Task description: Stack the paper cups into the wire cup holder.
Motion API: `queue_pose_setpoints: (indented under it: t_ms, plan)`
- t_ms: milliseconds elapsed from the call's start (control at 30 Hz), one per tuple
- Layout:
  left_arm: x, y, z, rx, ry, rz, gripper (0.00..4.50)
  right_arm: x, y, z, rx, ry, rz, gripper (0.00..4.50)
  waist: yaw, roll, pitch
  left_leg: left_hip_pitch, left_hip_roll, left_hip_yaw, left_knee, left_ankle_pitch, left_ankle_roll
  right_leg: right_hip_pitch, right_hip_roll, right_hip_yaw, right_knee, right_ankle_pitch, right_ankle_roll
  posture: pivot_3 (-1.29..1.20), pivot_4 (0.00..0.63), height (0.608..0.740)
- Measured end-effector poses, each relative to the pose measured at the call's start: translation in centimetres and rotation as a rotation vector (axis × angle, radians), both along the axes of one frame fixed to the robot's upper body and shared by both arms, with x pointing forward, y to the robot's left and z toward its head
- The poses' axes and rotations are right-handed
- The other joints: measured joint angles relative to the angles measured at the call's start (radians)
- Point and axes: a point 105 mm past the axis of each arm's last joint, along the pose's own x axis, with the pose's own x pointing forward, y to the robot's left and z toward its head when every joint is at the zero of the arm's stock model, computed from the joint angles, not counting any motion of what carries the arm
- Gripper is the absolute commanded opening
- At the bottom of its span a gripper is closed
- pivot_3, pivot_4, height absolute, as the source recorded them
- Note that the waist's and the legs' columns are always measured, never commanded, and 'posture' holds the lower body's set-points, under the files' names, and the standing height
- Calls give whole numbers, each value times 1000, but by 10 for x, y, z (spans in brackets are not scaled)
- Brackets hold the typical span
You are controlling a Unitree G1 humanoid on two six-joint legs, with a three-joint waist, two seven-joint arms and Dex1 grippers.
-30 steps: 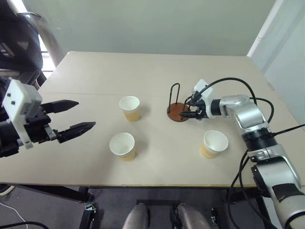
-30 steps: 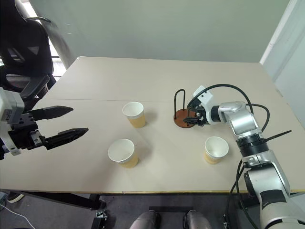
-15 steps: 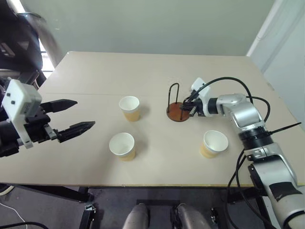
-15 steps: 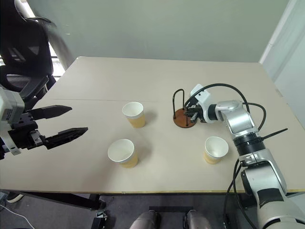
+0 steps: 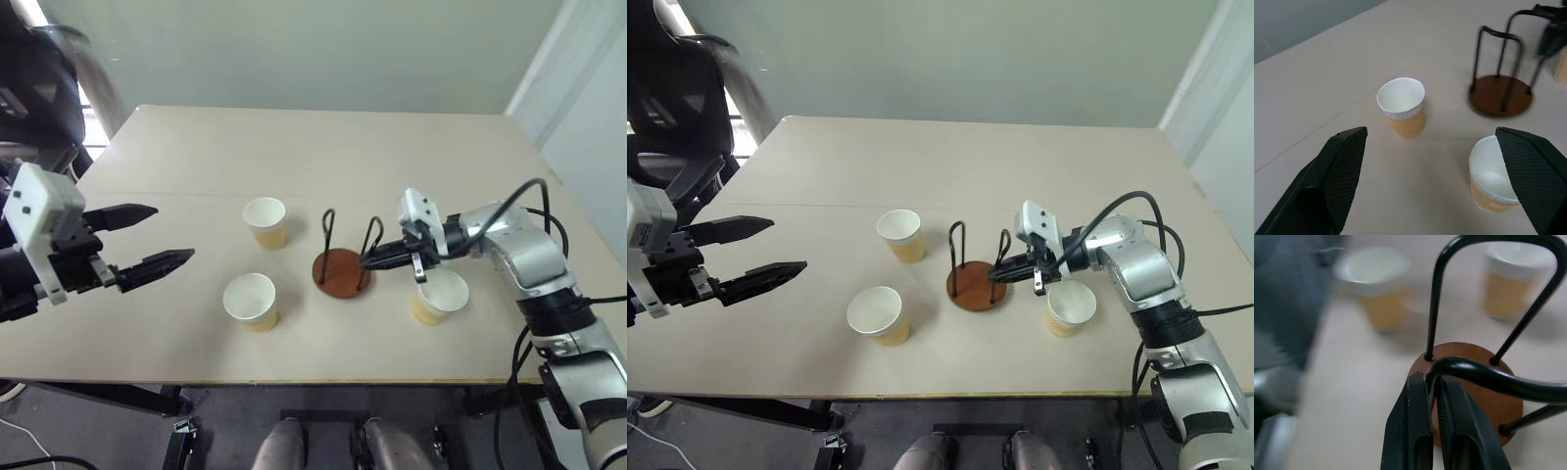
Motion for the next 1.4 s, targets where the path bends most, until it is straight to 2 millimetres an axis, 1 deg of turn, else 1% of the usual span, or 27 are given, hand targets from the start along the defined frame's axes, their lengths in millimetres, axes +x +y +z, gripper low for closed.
queue_pose_setpoints:
  t_ms: [100,233,433,700,833,1033,1167,1300,1367,1400]
  plan:
    - [1,0,2,0,-5,-3,4500,-19,4,-5,-19,26,94,38,-2,0,0,2,2,0,1,1,0,2,2,1,0,0,-1,0,150,740]
    - [2,-1,1,2,2,-7,4500,-30,8,-14,-46,43,135,38,-4,0,0,2,4,0,3,3,0,2,6,3,0,-2,-3,0,150,740]
    - [2,-1,1,5,4,-9,4500,-31,14,-22,-69,17,114,38,-6,0,0,2,6,-1,5,4,0,2,10,5,0,-2,-8,0,150,740]
    - [3,0,5,14,-3,-9,4500,-31,17,-31,-97,-18,115,38,-6,-1,0,1,6,-1,5,4,0,2,10,5,0,-2,-8,0,150,740]
    - [5,1,4,21,1,-6,4500,-29,15,-32,-110,-43,119,1003,-6,-1,0,1,6,-1,5,4,0,2,10,5,0,-2,-8,0,150,740]
    - [6,-1,8,21,-17,-12,4500,-24,7,-37,-146,-72,122,3066,-6,-1,-1,1,6,-1,5,4,0,2,10,5,0,-2,-7,0,150,740]
    - [8,-1,7,16,-12,-16,4500,-23,-6,-38,-200,-87,125,4463,-4,-1,-1,0,6,-1,5,4,0,2,10,5,-1,-2,-7,0,150,740]
    - [10,-3,8,15,-17,-29,4500,-24,-31,-33,-304,-104,142,4489,-2,-1,-1,0,6,-1,5,4,0,2,10,6,-1,-2,-7,0,150,740]
    - [11,-4,8,14,-20,-35,4500,-22,-43,-21,-344,-142,138,4489,-2,-1,-1,0,6,-1,5,4,0,2,10,6,-1,-2,-7,0,150,740]
    - [13,-4,8,12,-19,-39,4500,-21,-47,-11,-354,-176,131,4489,-2,-1,-1,0,6,-1,5,4,0,2,10,6,-1,-2,-7,0,150,740]
